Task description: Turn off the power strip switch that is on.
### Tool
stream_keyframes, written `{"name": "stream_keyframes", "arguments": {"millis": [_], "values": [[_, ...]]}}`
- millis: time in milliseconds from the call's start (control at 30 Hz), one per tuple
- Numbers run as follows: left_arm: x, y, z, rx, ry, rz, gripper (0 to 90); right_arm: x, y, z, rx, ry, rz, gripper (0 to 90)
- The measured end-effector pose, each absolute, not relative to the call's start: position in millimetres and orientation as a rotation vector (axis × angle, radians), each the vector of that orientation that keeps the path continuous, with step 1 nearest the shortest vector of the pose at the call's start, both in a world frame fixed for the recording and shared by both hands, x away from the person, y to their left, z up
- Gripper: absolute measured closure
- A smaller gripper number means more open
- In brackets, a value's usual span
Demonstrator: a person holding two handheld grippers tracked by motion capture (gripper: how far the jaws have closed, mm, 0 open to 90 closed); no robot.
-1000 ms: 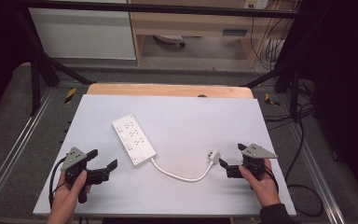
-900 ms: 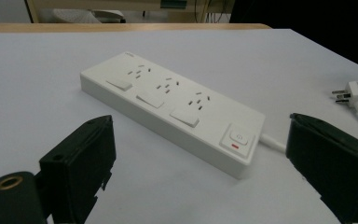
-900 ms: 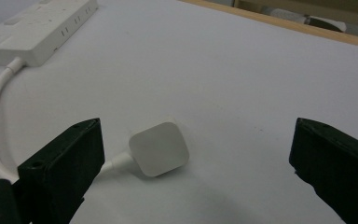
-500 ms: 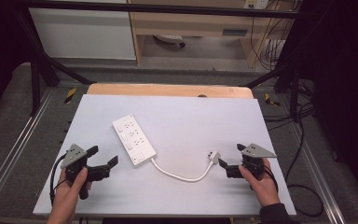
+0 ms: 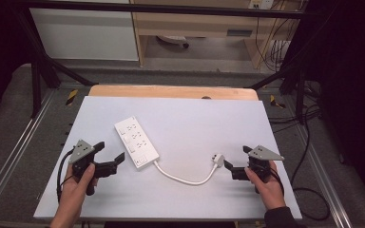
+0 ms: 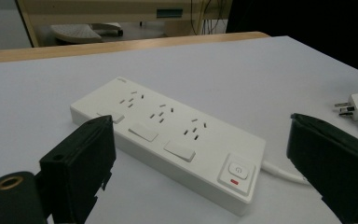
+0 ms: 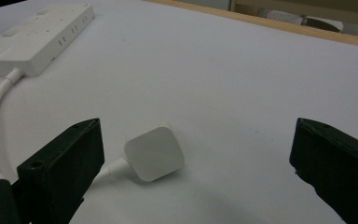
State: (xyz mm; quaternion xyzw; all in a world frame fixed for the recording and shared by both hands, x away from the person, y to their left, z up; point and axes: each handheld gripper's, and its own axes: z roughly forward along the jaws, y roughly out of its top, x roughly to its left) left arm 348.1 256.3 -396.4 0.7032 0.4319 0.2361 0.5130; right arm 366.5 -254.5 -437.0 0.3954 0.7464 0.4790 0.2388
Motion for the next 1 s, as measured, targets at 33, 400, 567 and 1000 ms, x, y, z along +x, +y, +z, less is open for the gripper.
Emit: {"name": "stream_keyframes", "arguments": {"millis": [33,400,567,1000], "values": [[350,255,-396,1.692,1.036,0.569,7.9,367,-254,-437,1.081,2.045,1.309,3.5],[374,239,-392,1.705,1.012,0.566,7.9,366,-253,-436,1.059,2.050,1.309,3.6],[376,236,-393,1.717,1.004,0.559,7.7,365,-252,-436,1.049,2.056,1.308,3.6],[389,226,-388,1.720,1.002,0.543,6.7,364,-252,-436,1.044,2.057,1.304,3.5]]}}
